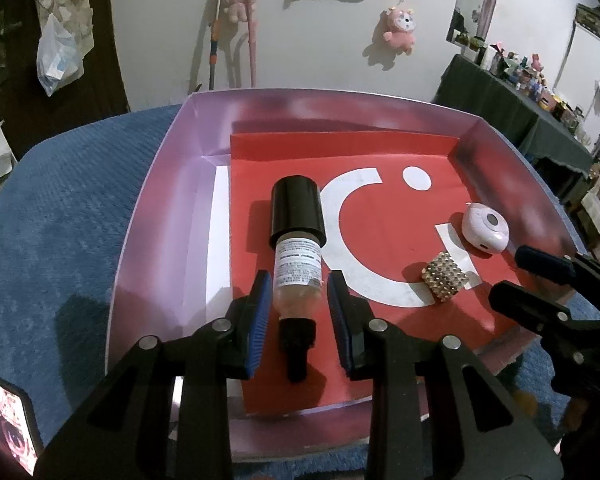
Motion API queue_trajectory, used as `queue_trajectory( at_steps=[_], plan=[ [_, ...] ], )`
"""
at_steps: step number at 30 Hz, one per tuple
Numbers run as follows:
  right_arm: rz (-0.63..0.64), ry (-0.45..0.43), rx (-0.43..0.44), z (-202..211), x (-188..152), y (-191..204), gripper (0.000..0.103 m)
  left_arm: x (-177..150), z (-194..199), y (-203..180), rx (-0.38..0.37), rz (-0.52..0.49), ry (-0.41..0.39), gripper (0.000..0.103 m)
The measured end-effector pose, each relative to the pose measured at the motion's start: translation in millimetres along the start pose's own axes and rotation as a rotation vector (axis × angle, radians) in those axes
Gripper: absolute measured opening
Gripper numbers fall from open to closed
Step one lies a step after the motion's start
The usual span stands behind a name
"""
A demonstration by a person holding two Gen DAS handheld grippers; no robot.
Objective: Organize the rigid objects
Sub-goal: 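Open the right tool to release the metal cylinder while the left tool releases the bottle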
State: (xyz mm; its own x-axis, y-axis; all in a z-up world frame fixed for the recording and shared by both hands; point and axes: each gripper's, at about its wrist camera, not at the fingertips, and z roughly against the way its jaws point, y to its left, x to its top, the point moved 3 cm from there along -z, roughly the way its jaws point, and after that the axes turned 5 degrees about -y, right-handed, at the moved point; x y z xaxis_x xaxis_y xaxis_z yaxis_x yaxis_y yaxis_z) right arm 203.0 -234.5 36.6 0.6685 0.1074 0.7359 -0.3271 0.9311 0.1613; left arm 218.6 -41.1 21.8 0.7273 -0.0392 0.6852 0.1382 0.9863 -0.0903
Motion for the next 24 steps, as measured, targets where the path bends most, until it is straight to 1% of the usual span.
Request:
queue_trajectory(
  at_steps=[6, 9, 14, 17, 22, 24],
  plan=[
    [-0.006, -0.015, 0.004, 9, -1, 3, 0.067, -1, 5, -5, -0.01, -0.014, -0.002, 0.027],
    [-0.006, -0.024, 0.004, 14, -2, 3, 0.073, -1, 9, -6, -0.018, -0.013, -0.005, 0.027],
    [-0.008, -0.034, 0.009, 19, -4, 4, 0.074, -3, 12, -7, -0.029, -0.005, 0.0, 0.027],
    [-0.01, -0.042, 0.016, 23, -5, 5, 0.081, -4, 13, -6, -0.032, 0.0, 0.004, 0.027],
    [-0.01, -0.053, 0.022, 29, -7, 6, 0.084, -6, 16, -7, -0.02, -0.01, -0.004, 0.028],
    [-0.01, -0.057, 0.024, 31, -8, 7, 0.085, -6, 17, -7, -0.021, -0.01, -0.007, 0.03]
  ],
)
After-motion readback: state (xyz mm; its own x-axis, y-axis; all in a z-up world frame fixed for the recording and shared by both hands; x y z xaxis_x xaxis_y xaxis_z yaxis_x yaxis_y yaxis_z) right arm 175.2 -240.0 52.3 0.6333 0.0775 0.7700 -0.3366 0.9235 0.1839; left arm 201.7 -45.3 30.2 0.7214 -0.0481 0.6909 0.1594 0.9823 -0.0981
